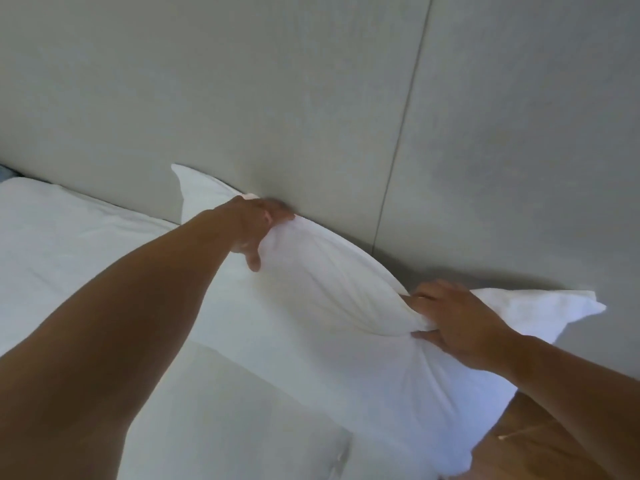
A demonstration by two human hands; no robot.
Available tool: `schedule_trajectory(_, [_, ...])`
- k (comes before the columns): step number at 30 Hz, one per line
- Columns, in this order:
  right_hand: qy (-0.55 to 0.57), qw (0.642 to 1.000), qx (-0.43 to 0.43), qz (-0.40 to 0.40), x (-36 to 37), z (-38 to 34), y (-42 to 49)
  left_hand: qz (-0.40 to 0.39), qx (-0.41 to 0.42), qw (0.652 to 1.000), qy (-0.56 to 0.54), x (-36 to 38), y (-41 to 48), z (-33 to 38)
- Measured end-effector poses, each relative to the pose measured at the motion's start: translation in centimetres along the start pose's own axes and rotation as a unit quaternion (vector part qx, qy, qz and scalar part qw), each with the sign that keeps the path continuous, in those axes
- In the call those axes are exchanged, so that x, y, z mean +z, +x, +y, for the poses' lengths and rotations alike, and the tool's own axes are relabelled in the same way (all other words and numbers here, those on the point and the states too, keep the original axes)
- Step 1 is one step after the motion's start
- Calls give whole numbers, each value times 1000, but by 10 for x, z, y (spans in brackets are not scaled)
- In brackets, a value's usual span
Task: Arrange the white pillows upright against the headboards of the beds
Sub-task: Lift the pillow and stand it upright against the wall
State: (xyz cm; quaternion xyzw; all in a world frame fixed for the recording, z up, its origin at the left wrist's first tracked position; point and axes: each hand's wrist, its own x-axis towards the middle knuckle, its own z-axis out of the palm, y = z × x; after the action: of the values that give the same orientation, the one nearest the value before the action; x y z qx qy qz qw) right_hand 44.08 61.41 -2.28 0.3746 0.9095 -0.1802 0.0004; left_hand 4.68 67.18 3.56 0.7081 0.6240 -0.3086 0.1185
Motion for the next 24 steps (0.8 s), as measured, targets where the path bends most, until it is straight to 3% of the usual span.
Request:
schedule_trajectory(7, [87,979,168,-81,-7,3,8,-42,-8,995,87,42,29,2])
schedule_trajectory(10, [4,971,184,-150,-18,15,5,-34,-9,991,127,44,25,-9])
schedule_trajectory(13, [-78,965,200,-153,-29,25,-4,-61,-14,995,81,38,10,-17])
schedule_trajectory(18, [-35,968,213,-131,-32,20,-19,45,9,989,137,32,-7,-13])
schedule_trajectory(24, [-8,966,243,-83,-72,24,-19,124,17,986,106,2,-26,-36])
